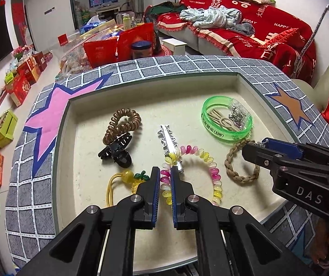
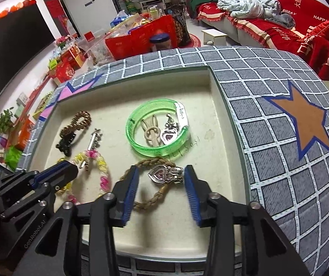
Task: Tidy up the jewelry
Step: 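Carry both items into the box and open both tools to release them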
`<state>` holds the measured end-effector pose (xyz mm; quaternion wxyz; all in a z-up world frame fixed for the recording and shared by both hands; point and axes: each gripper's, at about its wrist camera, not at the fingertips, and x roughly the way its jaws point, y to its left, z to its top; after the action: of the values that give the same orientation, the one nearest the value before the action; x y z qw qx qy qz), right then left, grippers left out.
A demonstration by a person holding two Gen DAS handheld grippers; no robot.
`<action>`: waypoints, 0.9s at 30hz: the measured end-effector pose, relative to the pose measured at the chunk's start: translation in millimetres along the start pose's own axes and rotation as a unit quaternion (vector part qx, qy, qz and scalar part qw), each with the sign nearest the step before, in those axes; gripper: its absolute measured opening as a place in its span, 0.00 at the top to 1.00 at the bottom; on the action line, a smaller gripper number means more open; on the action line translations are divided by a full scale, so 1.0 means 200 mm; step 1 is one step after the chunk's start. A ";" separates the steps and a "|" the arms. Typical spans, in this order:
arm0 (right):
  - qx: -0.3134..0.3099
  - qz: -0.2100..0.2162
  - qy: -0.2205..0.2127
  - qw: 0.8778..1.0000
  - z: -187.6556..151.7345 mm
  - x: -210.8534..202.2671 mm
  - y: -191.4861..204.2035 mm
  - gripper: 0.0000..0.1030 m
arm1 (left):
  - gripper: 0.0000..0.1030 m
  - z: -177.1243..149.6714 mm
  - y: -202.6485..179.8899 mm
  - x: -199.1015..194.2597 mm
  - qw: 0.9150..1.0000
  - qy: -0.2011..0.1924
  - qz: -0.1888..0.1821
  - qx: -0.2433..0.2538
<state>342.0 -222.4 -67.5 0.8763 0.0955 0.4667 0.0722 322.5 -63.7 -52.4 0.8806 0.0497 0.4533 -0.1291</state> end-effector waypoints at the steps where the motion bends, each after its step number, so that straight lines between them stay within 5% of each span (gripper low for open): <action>1: 0.001 0.001 -0.002 1.000 0.00 0.00 0.00 0.42 | 0.75 0.00 0.00 -0.01 1.000 -0.003 0.000 0.001; 3: 0.009 0.011 -0.012 1.000 0.00 -0.04 0.00 0.33 | 0.75 0.00 -0.01 -0.03 1.000 -0.009 0.000 0.003; 27: 0.035 0.033 -0.058 0.997 -0.02 -0.30 -0.02 0.31 | 0.74 0.01 -0.02 -0.02 1.000 -0.005 0.026 0.013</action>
<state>305.6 -238.7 -21.1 0.8951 0.1453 0.4140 0.0795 320.3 -68.0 -49.0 0.8850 0.0721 0.4462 -0.1121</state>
